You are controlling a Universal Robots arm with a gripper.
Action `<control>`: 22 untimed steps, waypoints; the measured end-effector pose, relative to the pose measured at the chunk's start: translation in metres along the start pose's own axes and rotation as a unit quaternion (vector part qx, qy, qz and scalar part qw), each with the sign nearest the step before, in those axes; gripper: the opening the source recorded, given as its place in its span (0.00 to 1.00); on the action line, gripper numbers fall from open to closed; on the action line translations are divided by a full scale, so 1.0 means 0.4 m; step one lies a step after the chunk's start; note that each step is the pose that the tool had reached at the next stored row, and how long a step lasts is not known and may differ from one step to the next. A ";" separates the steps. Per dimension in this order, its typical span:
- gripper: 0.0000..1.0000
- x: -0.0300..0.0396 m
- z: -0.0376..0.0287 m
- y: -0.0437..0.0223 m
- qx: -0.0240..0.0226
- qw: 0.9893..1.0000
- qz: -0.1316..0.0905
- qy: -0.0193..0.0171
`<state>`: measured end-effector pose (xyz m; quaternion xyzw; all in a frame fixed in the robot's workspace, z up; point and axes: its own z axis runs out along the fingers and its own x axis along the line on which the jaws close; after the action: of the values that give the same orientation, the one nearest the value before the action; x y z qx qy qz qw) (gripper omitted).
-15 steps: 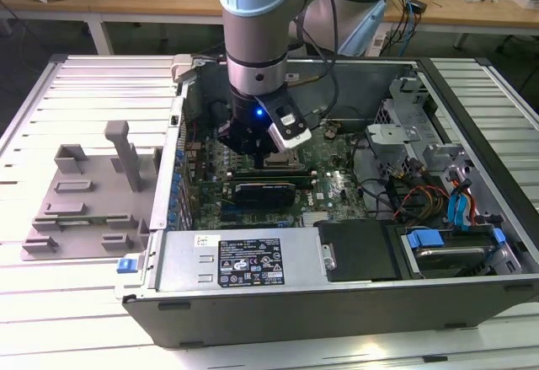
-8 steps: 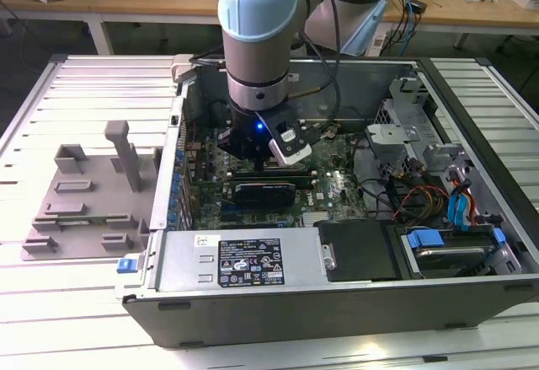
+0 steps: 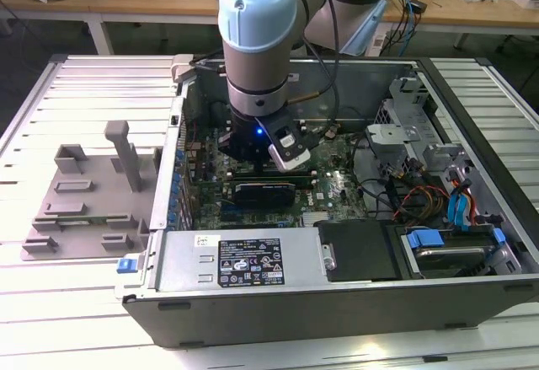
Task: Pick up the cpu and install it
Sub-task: 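Install the second cpu locking lever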
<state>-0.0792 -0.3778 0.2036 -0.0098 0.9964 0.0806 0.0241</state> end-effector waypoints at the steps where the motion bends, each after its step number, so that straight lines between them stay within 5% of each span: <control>1: 0.11 0.000 0.000 0.000 -0.002 1.000 0.000 0.000; 5: 0.11 0.012 0.001 0.000 -0.010 1.000 0.000 0.000; 13: 0.11 0.034 0.007 0.000 -0.017 1.000 0.001 -0.001; 17: 0.11 0.037 0.011 -0.001 -0.016 1.000 0.001 0.000; 20: 0.11 0.037 0.011 -0.001 -0.009 1.000 0.000 0.000; 22: 0.11 0.036 -0.009 0.003 -0.008 1.000 0.000 0.000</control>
<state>-0.0937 -0.3776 0.2068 -0.0097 0.9957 0.0889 0.0242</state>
